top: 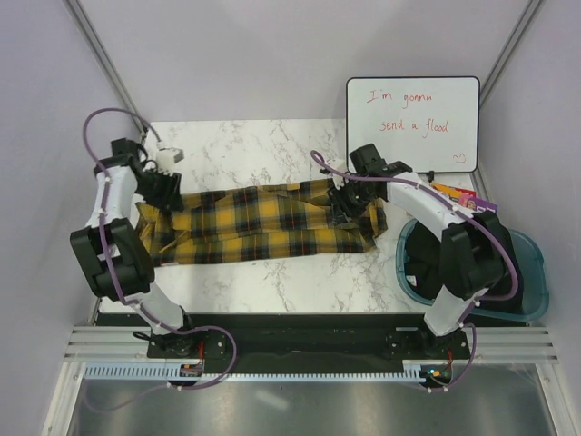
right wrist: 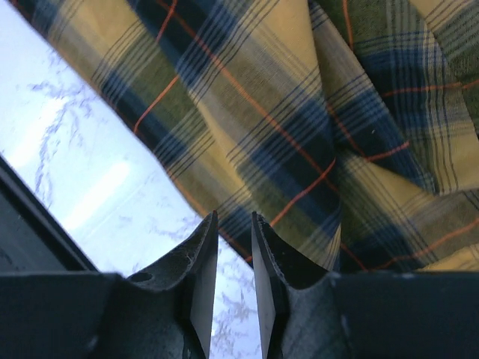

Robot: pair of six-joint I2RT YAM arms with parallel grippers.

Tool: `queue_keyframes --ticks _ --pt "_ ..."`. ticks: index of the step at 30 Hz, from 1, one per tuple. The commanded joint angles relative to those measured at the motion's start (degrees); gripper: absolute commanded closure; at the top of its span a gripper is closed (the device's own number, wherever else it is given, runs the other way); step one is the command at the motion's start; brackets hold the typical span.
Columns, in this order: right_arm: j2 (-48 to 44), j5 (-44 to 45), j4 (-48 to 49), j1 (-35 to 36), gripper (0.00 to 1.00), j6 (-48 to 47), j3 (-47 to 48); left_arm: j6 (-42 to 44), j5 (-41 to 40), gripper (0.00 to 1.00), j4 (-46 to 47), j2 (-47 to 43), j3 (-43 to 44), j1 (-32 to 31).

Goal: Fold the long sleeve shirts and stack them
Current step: Fold the shirt

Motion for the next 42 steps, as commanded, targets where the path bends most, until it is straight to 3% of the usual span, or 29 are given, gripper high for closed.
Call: queue_keyframes --ticks 1,6,12,15,20,22,24,26,27,33,36,42 --pt "6.2 5.7 5.1 1.1 0.69 5.2 4.0 1.6 -5.1 0.56 5.6 2.3 -3.0 -6.0" --pt "10.8 9.9 5.9 3.6 0.69 4.7 3.6 4.9 -12.6 0.61 9.2 6.1 -8.5 -4.5" --pt "16.9 11.5 7.4 9.3 0.69 4.9 4.5 10.8 -16.9 0.7 10.5 5.5 -17.2 4.7" --pt "21.4 13.0 7.1 13.5 0.69 4.7 10.2 14.1 -18.9 0.71 11.6 4.4 -20.4 10.1" --pt "32.6 18.6 2.6 15.1 0.68 2.2 29.6 15.5 -16.9 0.67 8.9 3.5 -18.7 16.9" --pt "33.6 17.1 -0.2 13.5 0.65 1.5 36.0 17.5 -7.3 0.57 4.8 -0.6 -16.2 16.9" --pt "30.7 11.7 -1.9 11.9 0.58 1.4 36.3 20.7 0.5 0.46 0.9 -4.2 -15.4 15.3" --pt "25.4 8.8 -2.5 9.7 0.53 2.3 33.4 21.8 2.7 0.38 0.7 -8.5 -15.1 12.5" --pt "23.5 5.9 -2.6 8.8 0.44 2.4 31.9 21.8 3.9 0.35 0.7 -9.1 -14.9 11.9" --pt "14.5 3.3 -4.2 2.5 0.41 -0.3 19.4 21.5 3.5 0.29 -4.8 -7.7 -12.4 11.2" --pt "14.1 2.0 -5.6 1.0 0.43 -1.9 16.0 26.3 2.9 0.27 -6.5 -11.5 -14.7 9.8" --pt "19.5 1.6 -5.3 1.0 0.49 -2.2 16.7 25.9 -3.0 0.27 -1.5 -12.3 -20.4 5.6"
